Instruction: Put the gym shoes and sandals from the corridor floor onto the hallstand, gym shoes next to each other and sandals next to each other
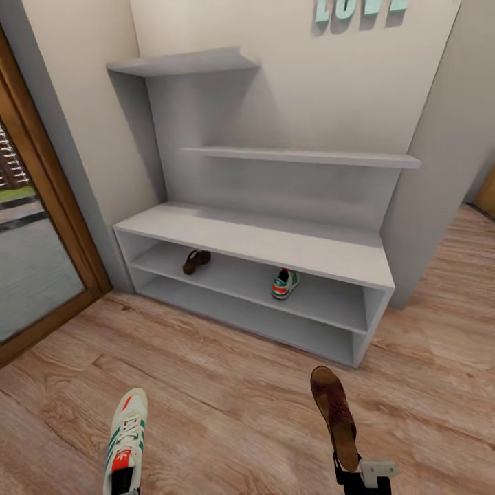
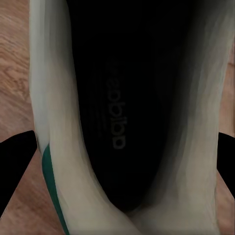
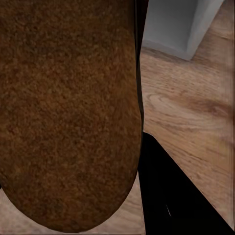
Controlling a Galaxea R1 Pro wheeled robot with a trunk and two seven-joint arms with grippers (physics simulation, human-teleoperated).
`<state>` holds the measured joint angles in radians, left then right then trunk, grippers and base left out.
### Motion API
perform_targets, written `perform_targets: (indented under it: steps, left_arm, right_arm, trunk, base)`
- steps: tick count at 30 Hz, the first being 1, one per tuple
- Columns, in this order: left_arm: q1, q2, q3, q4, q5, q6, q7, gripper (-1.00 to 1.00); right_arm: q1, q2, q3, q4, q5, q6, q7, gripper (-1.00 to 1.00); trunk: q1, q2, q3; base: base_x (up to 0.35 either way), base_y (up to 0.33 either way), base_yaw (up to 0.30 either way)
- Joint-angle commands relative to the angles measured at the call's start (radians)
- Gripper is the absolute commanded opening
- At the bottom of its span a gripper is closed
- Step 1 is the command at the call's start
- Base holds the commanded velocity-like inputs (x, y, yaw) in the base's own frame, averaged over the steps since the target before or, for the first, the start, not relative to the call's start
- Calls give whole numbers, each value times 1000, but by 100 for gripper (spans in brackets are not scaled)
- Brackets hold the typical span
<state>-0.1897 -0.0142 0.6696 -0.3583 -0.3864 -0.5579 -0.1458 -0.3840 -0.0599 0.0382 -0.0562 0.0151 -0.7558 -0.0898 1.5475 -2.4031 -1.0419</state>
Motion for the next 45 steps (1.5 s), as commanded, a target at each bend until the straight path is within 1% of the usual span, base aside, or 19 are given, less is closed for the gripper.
perform_targets:
  steps: [1,9,11,45]
  left_arm:
    - [-1,-1,8,-1,-3,-2,-8,-100]
    - [-1,0,8,-1,-3,-2,-8,-100]
    - [-1,0,8,-1,-3,-2,-8,-100]
    - [-1,-1,8,-1,-3,-2,-8,-100]
  right_arm:
    - [-1,0,5,1,-1,-2,-5,-100]
    - [-1,1,5,1,-1,-2,-5,-100]
    - [-1,1,5,1,-1,-2,-5,-100]
    - [-1,0,5,2,-1,0,-7,-100]
  trunk:
    - [0,0,-1]
    - [0,0,-1]
    - [0,0,-1]
    - [0,0,-1]
  base:
    - [-118,210,-263]
    - [-111,267,-263]
    - [-42,69,-263]
    - [-2,3,-263]
